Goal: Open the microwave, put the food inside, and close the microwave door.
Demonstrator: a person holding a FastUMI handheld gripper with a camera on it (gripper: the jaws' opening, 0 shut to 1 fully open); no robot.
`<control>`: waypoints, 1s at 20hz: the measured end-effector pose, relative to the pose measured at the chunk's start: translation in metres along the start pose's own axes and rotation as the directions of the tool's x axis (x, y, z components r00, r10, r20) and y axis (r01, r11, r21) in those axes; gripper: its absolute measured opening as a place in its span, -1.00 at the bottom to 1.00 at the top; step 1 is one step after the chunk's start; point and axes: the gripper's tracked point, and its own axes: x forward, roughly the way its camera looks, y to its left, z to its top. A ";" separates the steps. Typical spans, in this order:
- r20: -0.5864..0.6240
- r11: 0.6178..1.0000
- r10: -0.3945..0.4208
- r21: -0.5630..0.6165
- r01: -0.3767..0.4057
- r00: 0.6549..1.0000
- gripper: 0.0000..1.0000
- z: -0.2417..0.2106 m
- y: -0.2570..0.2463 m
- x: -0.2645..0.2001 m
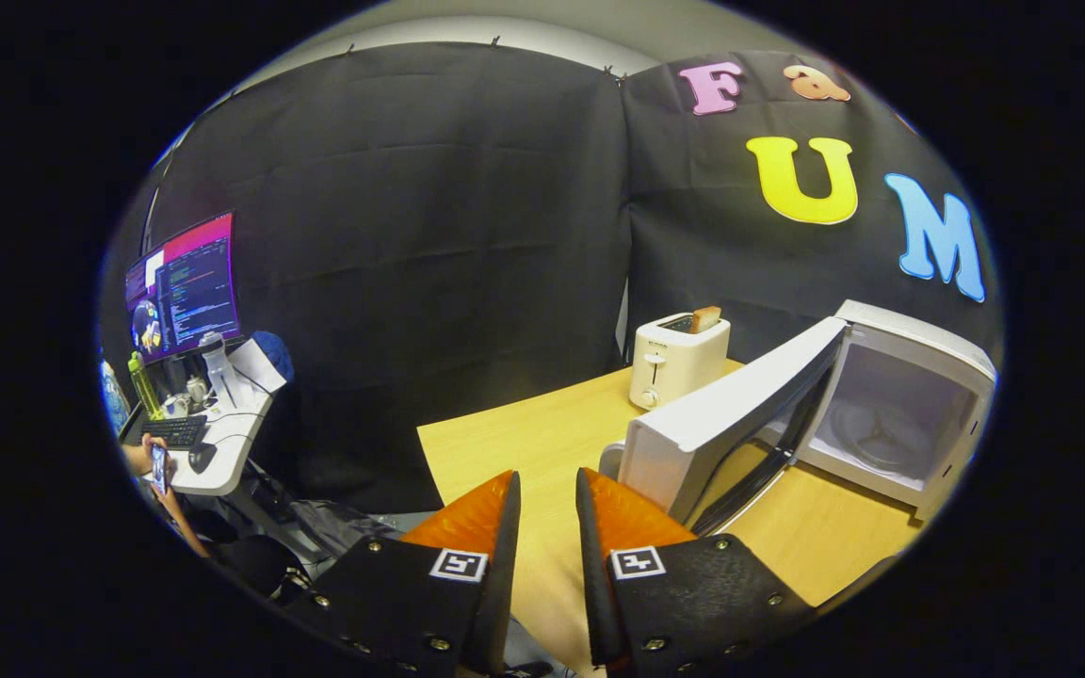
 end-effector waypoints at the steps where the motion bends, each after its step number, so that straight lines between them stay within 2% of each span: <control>1: -0.001 1.000 0.031 0.004 -0.031 1.000 -0.25 0.003 0.001 -0.012; 4: 0.018 0.998 0.064 0.002 -0.064 0.998 0.76 0.017 -0.009 -0.052; 5: 0.032 0.998 0.060 0.004 -0.060 0.998 0.84 0.023 -0.017 -0.068; 8: 0.059 0.999 -0.046 0.029 0.044 0.997 0.83 0.032 -0.064 -0.113; 11: 0.050 0.975 -0.214 0.064 0.211 0.975 0.84 0.025 -0.133 -0.155; 14: -0.006 0.918 -0.385 0.096 0.384 0.923 0.84 0.000 -0.200 -0.198; 17: -0.042 0.856 -0.476 0.207 0.474 0.878 0.84 -0.019 -0.248 -0.242; 20: -0.111 0.774 -0.557 0.291 0.562 0.823 0.84 -0.051 -0.298 -0.279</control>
